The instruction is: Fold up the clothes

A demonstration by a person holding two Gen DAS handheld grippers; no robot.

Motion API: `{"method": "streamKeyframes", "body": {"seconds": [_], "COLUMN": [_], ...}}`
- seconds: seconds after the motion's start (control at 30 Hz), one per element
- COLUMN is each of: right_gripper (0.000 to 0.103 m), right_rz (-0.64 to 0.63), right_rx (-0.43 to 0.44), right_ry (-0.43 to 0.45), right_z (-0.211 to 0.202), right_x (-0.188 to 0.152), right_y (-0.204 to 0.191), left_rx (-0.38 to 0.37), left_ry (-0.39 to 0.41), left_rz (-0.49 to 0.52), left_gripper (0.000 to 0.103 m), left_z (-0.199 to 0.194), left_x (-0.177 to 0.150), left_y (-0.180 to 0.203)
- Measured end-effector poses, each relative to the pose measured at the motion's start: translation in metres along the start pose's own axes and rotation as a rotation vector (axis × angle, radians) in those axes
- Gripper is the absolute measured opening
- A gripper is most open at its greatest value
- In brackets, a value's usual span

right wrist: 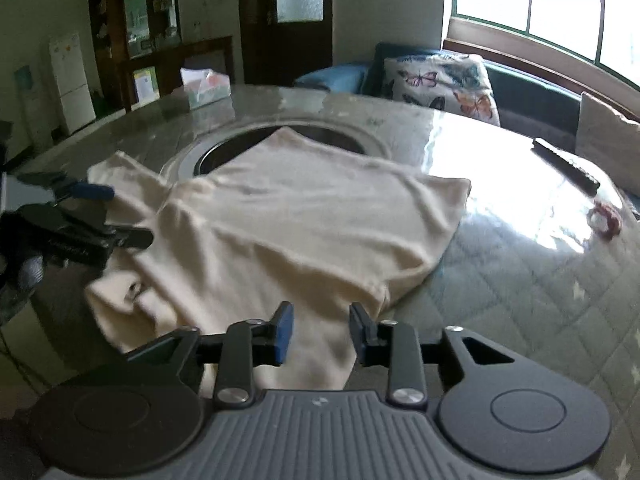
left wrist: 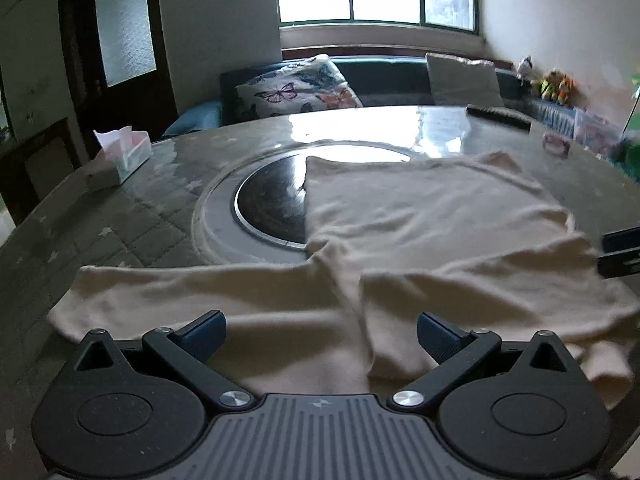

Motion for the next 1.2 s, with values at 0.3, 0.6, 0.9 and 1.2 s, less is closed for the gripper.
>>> {"method": "streamKeyframes", "body": {"seconds": [0.3, 0.6, 0.9, 1.2], "right_gripper": [0.047, 0.053, 0.054, 0.054], "right_rz": [0.016, -0.045, -0.052, -0.145], "right_rx": [-0.029, -0.044, -0.058, -0.049], "right_ry": [0.03, 0.036, 0.038, 0.056], "right_z": [0.024, 0.026, 0.029, 0.037], "right_x": [0.008, 0.005, 0.007, 0.022], "right_y": [0.0, -0.006, -0.003, -0.031], "left_rx": [-0.054, 0.049, 0.087, 0.103], "left_ry": [0.0, -0.018, 0.0, 0.026], "left_rz": [0.046, 0.081, 0.043, -0.019], "left_gripper": [0.103, 0.103, 0.103, 0.103], "left_z": [0.017, 0.036, 0.019, 0.005], "left_x": [0.014, 0.012, 0.005, 0.004], "left_y": [0.039, 0.036, -0.003, -0.027]}}
Point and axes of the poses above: each gripper's, at about its wrist camera, not at the fingertips, and z roughly the way its jaws point, y to its right, x to its top, the point moved 8 cm from there along z, roughly the way its jaws point, and after that the axes turned 10 degrees about -z, right-handed, at the moved point
